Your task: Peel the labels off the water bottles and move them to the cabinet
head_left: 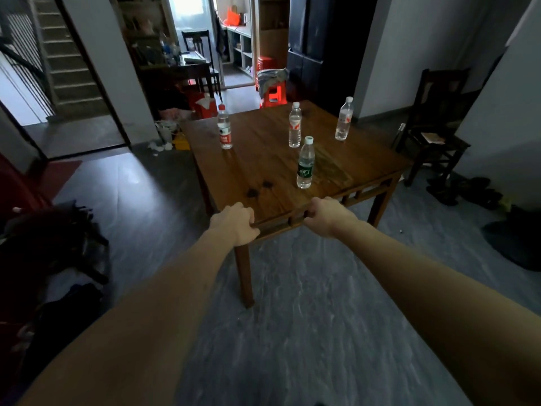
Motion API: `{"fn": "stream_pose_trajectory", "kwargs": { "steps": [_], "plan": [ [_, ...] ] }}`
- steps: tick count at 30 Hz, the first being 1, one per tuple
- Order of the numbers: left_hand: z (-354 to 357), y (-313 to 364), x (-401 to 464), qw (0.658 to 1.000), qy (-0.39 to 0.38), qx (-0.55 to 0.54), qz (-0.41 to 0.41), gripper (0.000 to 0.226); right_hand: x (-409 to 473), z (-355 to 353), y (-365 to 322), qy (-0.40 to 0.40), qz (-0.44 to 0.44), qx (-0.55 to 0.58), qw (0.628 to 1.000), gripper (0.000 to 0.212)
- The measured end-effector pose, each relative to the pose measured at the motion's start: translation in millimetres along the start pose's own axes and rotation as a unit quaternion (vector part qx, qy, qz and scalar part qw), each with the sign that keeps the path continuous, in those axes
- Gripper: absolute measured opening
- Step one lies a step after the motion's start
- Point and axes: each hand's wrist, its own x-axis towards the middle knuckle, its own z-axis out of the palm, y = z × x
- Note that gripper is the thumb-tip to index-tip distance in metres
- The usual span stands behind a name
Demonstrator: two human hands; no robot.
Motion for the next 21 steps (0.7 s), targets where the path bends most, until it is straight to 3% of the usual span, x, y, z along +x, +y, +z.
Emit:
{"fn": "stream_pose_trajectory", "kwargs": {
  "steps": [10, 21],
  "plan": [
    [-33.4, 25.3, 162.8, 0.999, -0.022, 0.016, 0.036, 0.034, 141.2, -49.7, 68.0, 0.012, 0.029, 0.019, 0.999, 0.045],
    [-59.1, 63.2, 319.8, 0.999, -0.033, 0.0, 0.013, 0.039, 302.8, -90.4, 115.1, -0.013, 0.02, 0.0, 1.0, 0.043]
  ]
}}
